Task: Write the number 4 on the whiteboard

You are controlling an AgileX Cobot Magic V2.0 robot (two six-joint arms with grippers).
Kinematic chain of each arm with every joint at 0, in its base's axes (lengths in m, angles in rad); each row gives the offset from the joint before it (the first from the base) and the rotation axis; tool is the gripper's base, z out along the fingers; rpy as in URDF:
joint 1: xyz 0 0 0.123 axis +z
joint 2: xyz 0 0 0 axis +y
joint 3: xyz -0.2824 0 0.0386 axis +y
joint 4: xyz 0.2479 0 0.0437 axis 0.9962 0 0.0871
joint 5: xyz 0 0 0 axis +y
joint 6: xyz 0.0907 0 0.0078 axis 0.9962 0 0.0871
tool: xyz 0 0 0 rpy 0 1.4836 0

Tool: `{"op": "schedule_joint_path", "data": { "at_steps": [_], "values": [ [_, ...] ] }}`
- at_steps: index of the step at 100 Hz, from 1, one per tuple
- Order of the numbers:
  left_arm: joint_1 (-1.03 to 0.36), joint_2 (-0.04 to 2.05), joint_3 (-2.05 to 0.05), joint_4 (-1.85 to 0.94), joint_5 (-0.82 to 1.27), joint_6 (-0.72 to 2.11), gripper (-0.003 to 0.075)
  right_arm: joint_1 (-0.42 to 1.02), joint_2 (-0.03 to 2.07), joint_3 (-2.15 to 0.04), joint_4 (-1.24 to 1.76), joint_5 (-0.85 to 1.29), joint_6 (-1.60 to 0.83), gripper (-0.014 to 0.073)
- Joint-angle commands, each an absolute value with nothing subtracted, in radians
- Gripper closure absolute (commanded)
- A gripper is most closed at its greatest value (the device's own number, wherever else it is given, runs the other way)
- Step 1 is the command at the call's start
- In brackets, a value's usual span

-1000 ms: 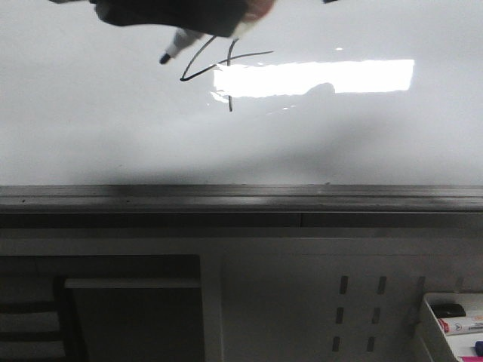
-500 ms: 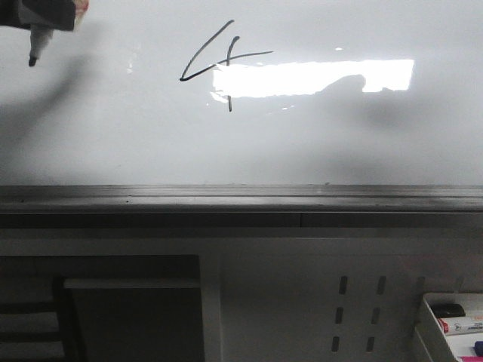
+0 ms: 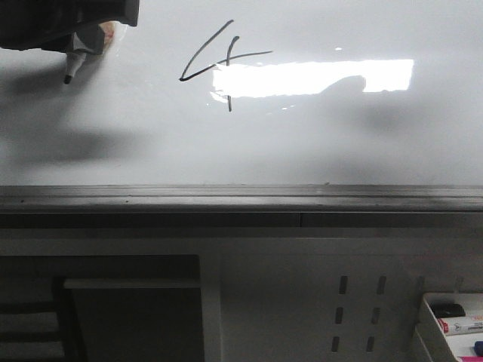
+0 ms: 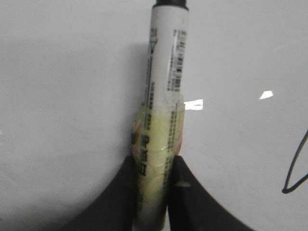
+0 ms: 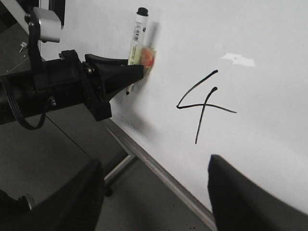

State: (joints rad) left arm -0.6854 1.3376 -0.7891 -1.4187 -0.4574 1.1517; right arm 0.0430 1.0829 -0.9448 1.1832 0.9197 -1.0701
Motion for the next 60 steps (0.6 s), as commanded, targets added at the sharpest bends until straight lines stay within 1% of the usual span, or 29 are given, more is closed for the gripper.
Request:
{"op": "schedule_joint_path", "data": {
  "at_steps": [1,29,36,43,60],
  "values": [
    [-0.685,1.314,-0.822,-1.391,-0.5,1.14,0.074,0.038,1.067,-0.971,1.235,0.918,-1.075,0.0177],
    [-0.684,1.314,-0.822,-1.391,-0.5,1.14,0.0738,0.038,1.067,-0.971,1.235,0.921,-1.075,0.0177],
    [-0.684,1.314,-0.822,-1.391,-0.5,1.14,0.0719,0.038,1.067,-0.971,1.235,0.926,-1.075,0.0177],
    [-0.684,1.314,-0.822,-1.391,-0.5,1.14,0.0666,0.038,1.067,-0.971,1.235,0.93,-1.075,0.0177],
    [-0.684,1.314,-0.822,-1.391,-0.5,1.14,0.0468,0.038,1.067,-0.971,1.235,0.938,-1.075,0.0177]
  ]
}}
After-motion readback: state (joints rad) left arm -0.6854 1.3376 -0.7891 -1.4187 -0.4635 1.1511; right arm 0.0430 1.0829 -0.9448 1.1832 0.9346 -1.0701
